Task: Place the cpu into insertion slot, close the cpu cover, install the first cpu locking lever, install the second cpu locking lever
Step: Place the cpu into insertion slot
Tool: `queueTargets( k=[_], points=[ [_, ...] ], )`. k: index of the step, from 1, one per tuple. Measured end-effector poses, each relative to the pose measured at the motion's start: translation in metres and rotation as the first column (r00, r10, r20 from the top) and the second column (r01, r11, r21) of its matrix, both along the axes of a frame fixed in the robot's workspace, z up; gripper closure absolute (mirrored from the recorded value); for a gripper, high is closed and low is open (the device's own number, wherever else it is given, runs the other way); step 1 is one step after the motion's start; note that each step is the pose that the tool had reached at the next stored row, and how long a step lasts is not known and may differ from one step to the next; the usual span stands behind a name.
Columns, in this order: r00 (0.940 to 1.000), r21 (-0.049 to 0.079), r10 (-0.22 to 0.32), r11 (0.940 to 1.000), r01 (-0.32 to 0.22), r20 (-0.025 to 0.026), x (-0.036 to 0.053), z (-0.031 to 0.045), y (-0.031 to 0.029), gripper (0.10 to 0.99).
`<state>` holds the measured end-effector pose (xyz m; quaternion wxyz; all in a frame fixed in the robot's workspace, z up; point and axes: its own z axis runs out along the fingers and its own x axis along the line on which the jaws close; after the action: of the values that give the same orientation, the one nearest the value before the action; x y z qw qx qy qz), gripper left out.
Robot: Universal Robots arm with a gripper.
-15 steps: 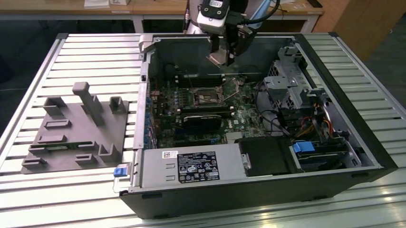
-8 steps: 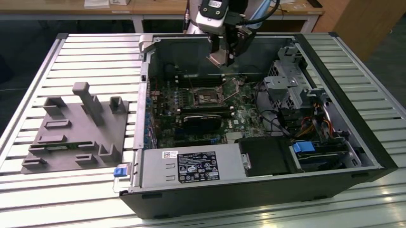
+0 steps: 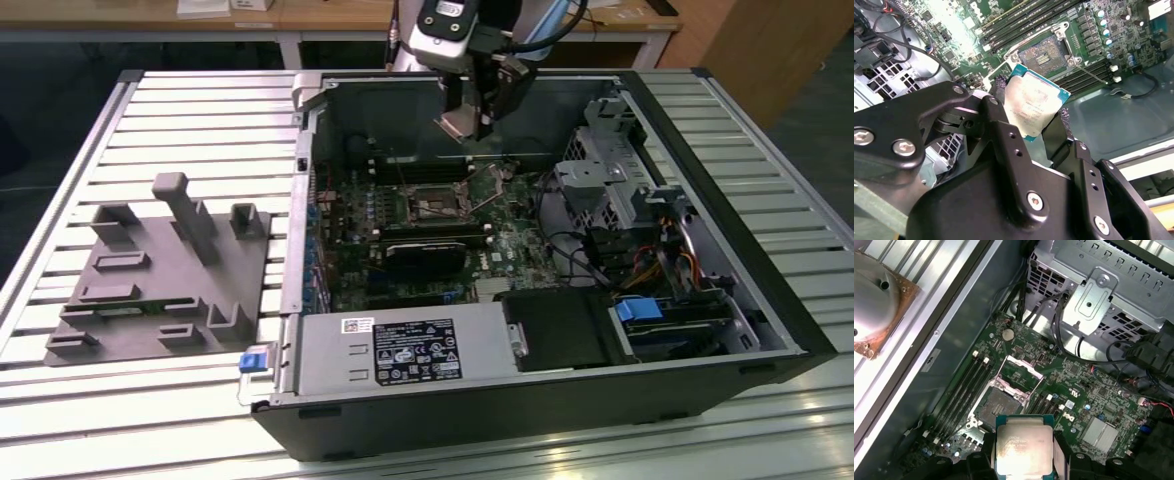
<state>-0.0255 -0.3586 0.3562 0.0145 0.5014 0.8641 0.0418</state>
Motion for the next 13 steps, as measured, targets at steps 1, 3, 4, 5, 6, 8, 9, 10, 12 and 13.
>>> queueTargets(
  k=[1, 3, 4, 5, 6, 8, 9, 10, 12, 13],
  points=[
    [1.0000, 0.000, -0.003, 1.0000, 0.003, 0.0000, 0.0000, -0.0001, 0.0000, 0.545],
    [0.9999, 0.000, -0.010, 0.9999, 0.010, 0.0000, 0.0000, -0.0003, 0.0000, 0.545],
    [0.9999, 0.000, -0.014, 0.9999, 0.014, 0.0000, 0.0000, -0.0004, 0.0000, 0.545],
    [0.9999, 0.000, -0.017, 0.9999, 0.017, 0.0000, 0.0000, -0.0005, 0.0000, 0.545],
    [0.9998, 0.000, -0.021, 0.9998, 0.021, 0.0000, 0.0000, -0.0006, 0.0000, 0.545],
    [0.9996, 0.000, -0.027, 0.9996, 0.027, 0.0000, 0.0000, -0.0007, 0.0000, 0.545],
    [0.9995, 0.000, -0.031, 0.9995, 0.031, -0.0001, 0.0000, -0.0008, 0.0000, 0.545],
    [0.9994, 0.000, -0.034, 0.9994, 0.034, 0.0000, 0.0000, -0.0010, 0.0000, 0.545],
    [0.9992, 0.000, -0.040, 0.9992, 0.040, 0.0000, 0.0000, -0.0012, 0.0000, 0.545],
    [0.9991, 0.000, -0.043, 0.9991, 0.043, 0.0000, 0.0000, -0.0013, 0.0000, 0.545]
  ],
)
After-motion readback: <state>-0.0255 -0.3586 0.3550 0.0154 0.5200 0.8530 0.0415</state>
